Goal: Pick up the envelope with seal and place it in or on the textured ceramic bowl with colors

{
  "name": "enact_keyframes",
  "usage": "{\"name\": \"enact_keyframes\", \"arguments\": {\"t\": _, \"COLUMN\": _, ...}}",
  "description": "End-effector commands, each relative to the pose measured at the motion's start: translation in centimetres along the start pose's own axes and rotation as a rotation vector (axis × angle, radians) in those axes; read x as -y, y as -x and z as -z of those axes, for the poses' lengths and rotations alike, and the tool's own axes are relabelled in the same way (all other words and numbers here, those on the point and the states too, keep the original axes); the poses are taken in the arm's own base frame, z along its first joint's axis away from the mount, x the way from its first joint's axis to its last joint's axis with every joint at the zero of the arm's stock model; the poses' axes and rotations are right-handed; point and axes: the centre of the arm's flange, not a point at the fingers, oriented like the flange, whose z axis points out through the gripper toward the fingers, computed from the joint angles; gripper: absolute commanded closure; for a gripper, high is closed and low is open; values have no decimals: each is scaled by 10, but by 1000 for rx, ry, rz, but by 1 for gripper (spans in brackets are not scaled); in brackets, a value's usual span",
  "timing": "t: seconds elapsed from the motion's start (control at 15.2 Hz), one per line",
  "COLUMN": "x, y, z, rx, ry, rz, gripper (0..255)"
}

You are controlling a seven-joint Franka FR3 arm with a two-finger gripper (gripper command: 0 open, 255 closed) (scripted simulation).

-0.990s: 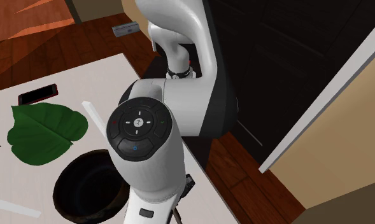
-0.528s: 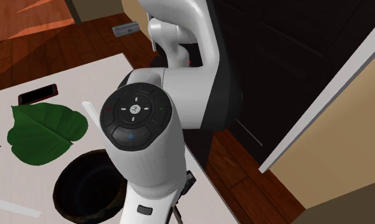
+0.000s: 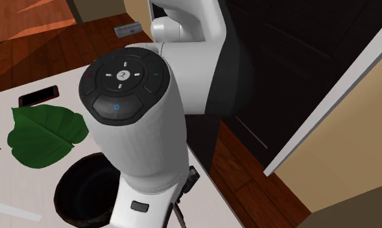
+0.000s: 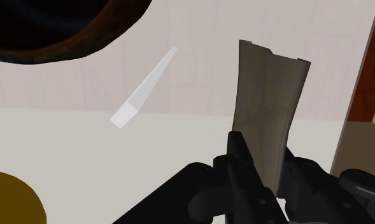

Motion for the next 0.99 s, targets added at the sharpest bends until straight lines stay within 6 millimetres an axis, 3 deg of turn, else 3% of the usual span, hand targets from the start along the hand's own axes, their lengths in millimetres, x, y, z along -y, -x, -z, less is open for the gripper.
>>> {"name": "enact_keyframes", "arguments": {"t": 0.0, "x": 0, "y": -1, "z": 11, "rx": 0, "ry": 0, "rz": 0, "gripper": 255}}
{"name": "enact_keyframes", "arguments": {"t": 0.92, "x": 1, "y": -3, "z": 85, "rx": 0, "ry": 0, "rz": 0, "gripper": 255}}
